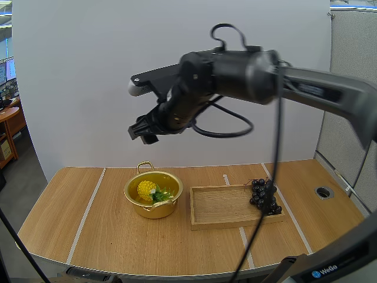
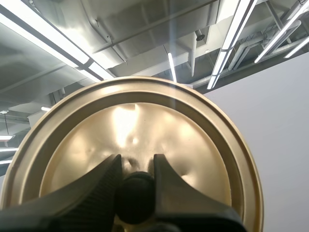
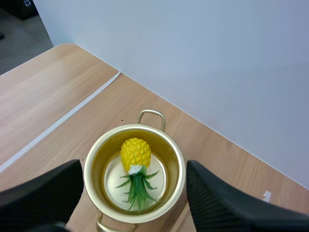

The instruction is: Open the pot, put the pineapple inside, and close it

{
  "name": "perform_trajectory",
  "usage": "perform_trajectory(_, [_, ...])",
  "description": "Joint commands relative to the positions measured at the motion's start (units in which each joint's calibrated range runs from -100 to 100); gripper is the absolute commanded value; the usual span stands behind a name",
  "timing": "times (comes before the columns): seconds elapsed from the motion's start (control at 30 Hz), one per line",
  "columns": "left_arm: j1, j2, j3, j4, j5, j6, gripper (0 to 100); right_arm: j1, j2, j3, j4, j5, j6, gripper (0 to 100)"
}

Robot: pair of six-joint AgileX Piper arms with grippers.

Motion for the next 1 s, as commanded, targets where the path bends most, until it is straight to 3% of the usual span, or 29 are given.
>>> perform_trajectory(0.0, [-0.03,-0.20,-0.57,0.65,-1.57,-0.61,0,-0.11,-5.86,3.22,-0.47,0.75,0.34,100])
perform_trajectory(0.13, [-0.03,-0.20,-0.57,0.65,-1.57,-0.61,0,-0.32,-12.69,7.25,-2.90,3.71,1.67,100])
perform_trajectory(0.5, [-0.03,-0.20,-0.57,0.65,-1.57,-0.61,0,-5.51,-28.86,16.01,-1.14,10.23,1.89,100])
perform_trajectory(0.97, [-0.03,-0.20,-0.57,0.65,-1.57,-0.61,0,-7.28,-43.21,28.26,-0.53,16.32,1.56,100])
